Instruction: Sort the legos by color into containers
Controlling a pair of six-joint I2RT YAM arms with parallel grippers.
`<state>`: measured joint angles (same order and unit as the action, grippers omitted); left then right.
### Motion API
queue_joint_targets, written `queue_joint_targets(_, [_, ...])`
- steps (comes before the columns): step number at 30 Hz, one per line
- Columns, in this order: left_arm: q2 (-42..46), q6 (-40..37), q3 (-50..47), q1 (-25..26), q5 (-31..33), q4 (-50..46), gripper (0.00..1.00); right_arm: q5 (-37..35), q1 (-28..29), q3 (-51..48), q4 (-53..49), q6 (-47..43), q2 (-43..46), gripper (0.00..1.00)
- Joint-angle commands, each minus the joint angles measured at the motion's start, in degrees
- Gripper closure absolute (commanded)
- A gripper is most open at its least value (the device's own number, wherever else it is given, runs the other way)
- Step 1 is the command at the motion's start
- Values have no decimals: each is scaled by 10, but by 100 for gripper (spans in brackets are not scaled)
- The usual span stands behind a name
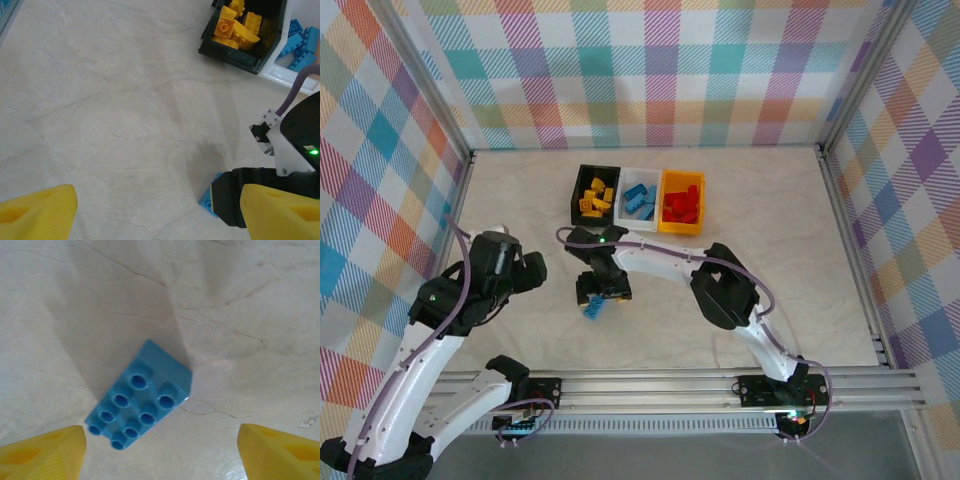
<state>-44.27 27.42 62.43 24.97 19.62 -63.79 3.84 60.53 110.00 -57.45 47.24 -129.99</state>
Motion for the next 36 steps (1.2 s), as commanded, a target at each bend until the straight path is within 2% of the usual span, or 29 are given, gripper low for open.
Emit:
queue_joint_targets(1, [16,-5,-8,-6,18,-19,14,-22,5,21,-51,40,-18,23])
queue_joint_targets(22, [58,-54,-11,-7,26,-3,11,-7,15,147,-87,76,-112,27])
queue_joint_targets(30, [58,-59,-17,-7,17,5,11,-14,14,167,-119,62,-133,47])
queue_joint_targets(34, [56,-61,-22,-6,14,12,10,-28,9,135,-110,56,-107,62])
queue_joint_targets(36, [52,-64,-26,-7,11,16,10,-31,0,109,-102,54,-88,65])
